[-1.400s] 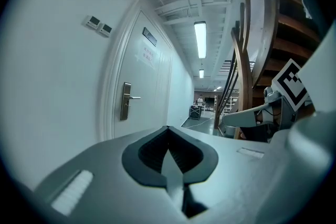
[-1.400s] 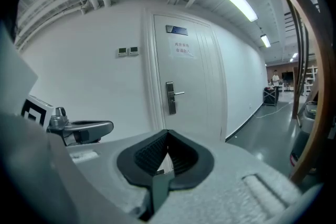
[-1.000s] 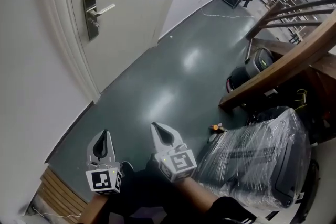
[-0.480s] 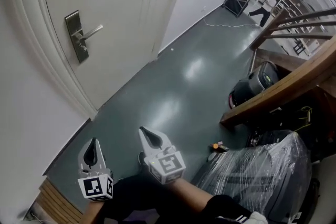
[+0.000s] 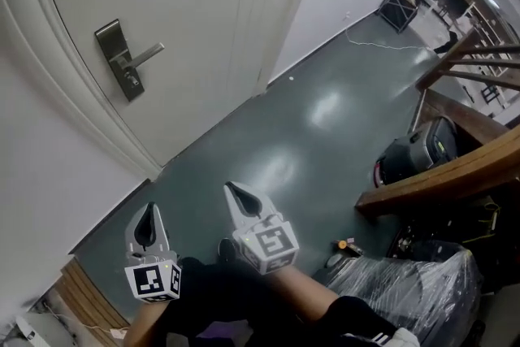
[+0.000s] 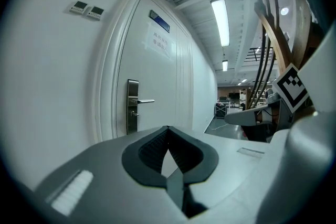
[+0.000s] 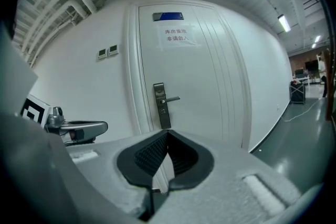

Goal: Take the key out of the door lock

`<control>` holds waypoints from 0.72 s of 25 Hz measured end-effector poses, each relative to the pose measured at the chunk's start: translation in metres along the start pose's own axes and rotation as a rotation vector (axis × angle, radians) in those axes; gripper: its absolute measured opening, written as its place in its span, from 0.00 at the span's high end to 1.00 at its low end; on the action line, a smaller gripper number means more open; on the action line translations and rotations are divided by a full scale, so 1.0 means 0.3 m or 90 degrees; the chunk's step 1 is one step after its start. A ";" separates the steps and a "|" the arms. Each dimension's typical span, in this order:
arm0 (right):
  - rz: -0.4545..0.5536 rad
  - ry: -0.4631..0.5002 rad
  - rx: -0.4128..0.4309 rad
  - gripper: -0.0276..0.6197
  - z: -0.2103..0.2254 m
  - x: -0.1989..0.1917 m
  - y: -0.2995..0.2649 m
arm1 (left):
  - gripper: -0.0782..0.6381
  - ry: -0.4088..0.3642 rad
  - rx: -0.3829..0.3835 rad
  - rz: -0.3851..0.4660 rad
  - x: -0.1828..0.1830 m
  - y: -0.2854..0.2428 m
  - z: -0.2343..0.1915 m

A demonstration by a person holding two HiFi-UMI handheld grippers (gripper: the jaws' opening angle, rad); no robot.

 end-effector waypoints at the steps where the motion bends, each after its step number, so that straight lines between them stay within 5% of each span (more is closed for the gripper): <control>1: -0.001 0.003 0.005 0.97 0.013 0.008 -0.022 | 0.87 -0.003 0.006 0.001 0.010 -0.016 -0.005; 10: -0.010 0.010 0.056 0.97 0.016 0.083 -0.272 | 0.87 0.000 0.054 0.009 0.072 -0.158 -0.145; 18: -0.071 -0.052 0.112 0.97 -0.024 0.152 -0.609 | 0.87 0.005 0.044 0.016 0.075 -0.404 -0.366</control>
Point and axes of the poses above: the fingertips, and each gripper's own axes: y backward along the fingers, z to its right, x out of its top, the point moved 7 cm from there along y, backward along the fingers, and after that the axes turned 7 degrees about -x, right-handed, at the moved point
